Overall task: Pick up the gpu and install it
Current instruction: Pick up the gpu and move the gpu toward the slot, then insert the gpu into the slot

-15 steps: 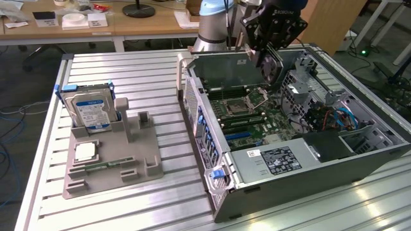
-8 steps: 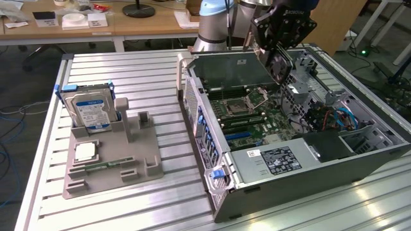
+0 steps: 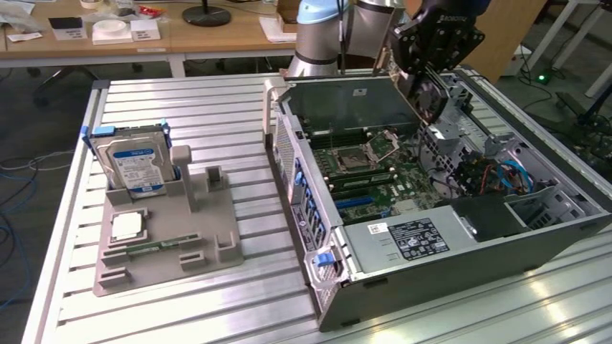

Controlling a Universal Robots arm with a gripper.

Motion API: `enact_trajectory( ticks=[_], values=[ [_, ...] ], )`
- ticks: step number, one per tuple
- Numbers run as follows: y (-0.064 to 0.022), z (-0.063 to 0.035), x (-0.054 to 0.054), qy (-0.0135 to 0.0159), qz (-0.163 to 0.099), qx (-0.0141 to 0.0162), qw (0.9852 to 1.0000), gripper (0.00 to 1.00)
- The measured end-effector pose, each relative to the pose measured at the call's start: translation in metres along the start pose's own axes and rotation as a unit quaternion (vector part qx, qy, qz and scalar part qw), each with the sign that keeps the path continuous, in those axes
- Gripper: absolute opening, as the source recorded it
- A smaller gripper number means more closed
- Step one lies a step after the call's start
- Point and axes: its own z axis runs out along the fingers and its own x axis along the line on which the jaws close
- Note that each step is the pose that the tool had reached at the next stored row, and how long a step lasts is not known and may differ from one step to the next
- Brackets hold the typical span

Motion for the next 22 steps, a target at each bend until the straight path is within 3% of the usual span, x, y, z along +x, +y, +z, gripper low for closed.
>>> enact_trajectory(
  ticks=[5,22],
  values=[
    [-0.0002,-0.0001,-0.014,0.0010,0.000,0.0000,1.0000,0.28],
    [-0.0002,-0.0002,-0.014,0.0012,-0.003,0.0000,1.0000,0.28]
  ],
)
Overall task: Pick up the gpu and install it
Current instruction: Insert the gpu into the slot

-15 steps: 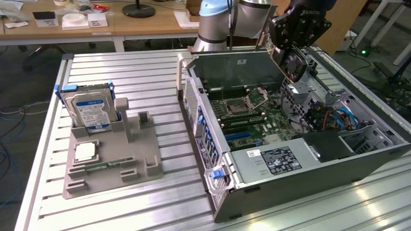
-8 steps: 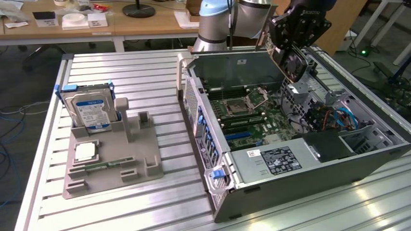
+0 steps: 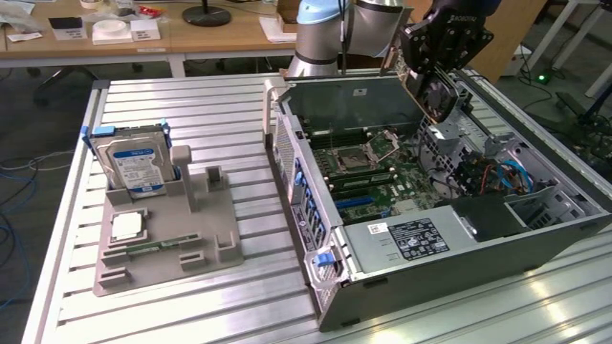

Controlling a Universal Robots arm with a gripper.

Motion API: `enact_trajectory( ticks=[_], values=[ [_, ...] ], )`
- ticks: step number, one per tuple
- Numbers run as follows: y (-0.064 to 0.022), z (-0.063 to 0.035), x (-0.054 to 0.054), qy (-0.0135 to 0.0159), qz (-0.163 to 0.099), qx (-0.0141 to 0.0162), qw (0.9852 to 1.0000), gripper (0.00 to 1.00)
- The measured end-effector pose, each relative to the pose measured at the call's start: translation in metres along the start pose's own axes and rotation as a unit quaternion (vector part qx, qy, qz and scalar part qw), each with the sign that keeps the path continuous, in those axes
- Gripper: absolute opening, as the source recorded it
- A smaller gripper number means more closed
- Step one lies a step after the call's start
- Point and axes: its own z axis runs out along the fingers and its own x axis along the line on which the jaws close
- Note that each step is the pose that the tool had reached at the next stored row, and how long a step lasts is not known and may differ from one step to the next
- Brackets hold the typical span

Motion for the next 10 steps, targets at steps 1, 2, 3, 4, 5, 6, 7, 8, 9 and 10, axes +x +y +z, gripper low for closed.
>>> enact_trajectory(
  ticks=[1,2,3,4,5,6,7,8,9,10],
  values=[
    [0.0000,0.0000,0.0000,0.0001,-0.003,0.0000,1.0000,0.28],
    [0.0000,0.0000,0.0001,0.0003,-0.007,0.0001,1.0000,0.28],
    [0.0000,0.0000,0.0001,0.0005,-0.011,0.0001,0.9999,0.28],
    [0.0000,0.0000,0.0000,0.0007,-0.015,0.0001,0.9999,0.28],
    [0.0000,0.0000,0.0000,0.0009,-0.021,0.0002,0.9998,0.28],
    [0.0000,0.0000,0.0000,0.0012,-0.026,0.0003,0.9997,0.28],
    [0.0000,0.0000,0.0000,0.0014,-0.032,0.0003,0.9995,0.28],
    [0.0000,0.0000,0.0000,0.0017,-0.038,0.0004,0.9993,0.28],
    [0.0000,0.0000,0.0000,0.0020,-0.044,0.0005,0.9990,0.28],
    [0.0000,0.0000,0.0000,0.0022,-0.049,0.0006,0.9988,0.28]
  ],
)
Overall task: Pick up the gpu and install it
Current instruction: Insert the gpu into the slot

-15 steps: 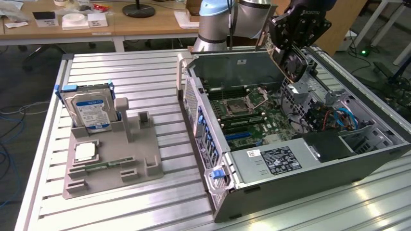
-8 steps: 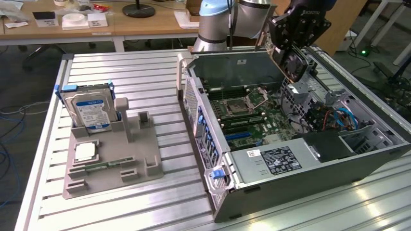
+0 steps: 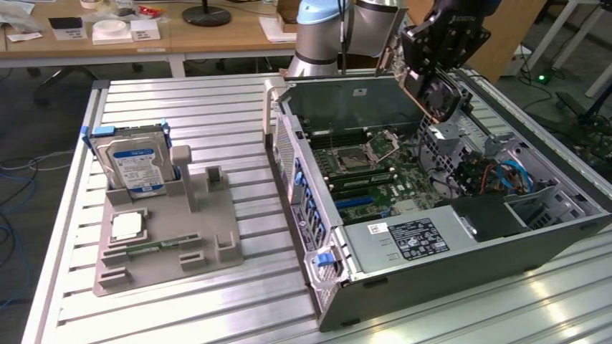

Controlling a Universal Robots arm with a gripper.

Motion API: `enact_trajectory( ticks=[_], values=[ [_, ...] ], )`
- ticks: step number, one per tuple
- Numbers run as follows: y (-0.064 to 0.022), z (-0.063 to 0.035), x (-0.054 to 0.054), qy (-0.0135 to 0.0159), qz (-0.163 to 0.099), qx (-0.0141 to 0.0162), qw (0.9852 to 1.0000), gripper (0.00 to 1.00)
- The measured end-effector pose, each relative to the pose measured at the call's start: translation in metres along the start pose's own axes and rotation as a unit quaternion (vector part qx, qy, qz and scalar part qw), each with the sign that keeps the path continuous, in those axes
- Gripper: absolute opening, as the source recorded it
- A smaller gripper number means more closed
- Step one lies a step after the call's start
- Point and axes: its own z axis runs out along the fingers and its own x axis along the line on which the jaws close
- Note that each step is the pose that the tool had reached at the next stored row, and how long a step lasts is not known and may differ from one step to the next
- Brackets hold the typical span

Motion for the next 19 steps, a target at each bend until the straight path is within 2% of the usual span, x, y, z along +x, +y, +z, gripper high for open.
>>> enact_trajectory(
  ticks=[9,19],
  values=[
    [0.0000,0.0000,0.0000,0.0020,-0.043,0.0006,0.9991,0.28],
    [0.0000,0.0000,0.0000,0.0041,-0.088,0.0011,0.9961,0.28]
  ],
)
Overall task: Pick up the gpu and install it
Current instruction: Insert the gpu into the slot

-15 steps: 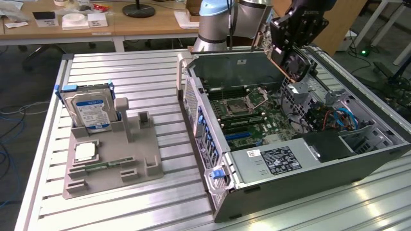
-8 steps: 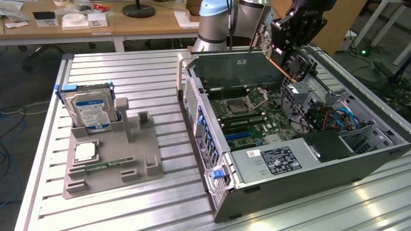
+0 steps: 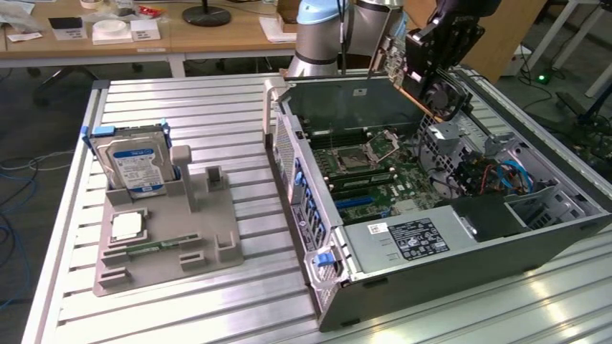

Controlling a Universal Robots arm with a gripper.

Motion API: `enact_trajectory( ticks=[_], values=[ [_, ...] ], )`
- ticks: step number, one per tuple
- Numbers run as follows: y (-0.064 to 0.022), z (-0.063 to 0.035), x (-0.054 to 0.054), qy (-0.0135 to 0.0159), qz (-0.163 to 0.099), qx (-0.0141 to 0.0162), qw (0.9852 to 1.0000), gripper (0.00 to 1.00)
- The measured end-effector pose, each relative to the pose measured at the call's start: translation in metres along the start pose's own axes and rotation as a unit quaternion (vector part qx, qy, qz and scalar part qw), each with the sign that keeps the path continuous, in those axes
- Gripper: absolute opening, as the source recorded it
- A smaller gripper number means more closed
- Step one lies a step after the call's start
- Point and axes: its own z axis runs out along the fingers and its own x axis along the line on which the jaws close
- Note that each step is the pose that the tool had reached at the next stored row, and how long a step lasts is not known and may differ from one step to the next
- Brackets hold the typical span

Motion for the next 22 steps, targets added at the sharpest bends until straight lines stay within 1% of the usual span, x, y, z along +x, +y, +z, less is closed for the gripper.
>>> enact_trajectory(
  ticks=[5,11,16,22],
  values=[
    [0.0000,0.0000,0.0000,0.0010,-0.021,0.0002,0.9998,0.28],
    [0.0000,0.0000,0.0000,0.0022,-0.047,0.0006,0.9989,0.28],
    [0.0000,0.0000,0.0000,0.0031,-0.069,0.0009,0.9976,0.28],
    [0.0000,0.0000,0.0000,0.0043,-0.094,0.0011,0.9955,0.28]
  ],
)
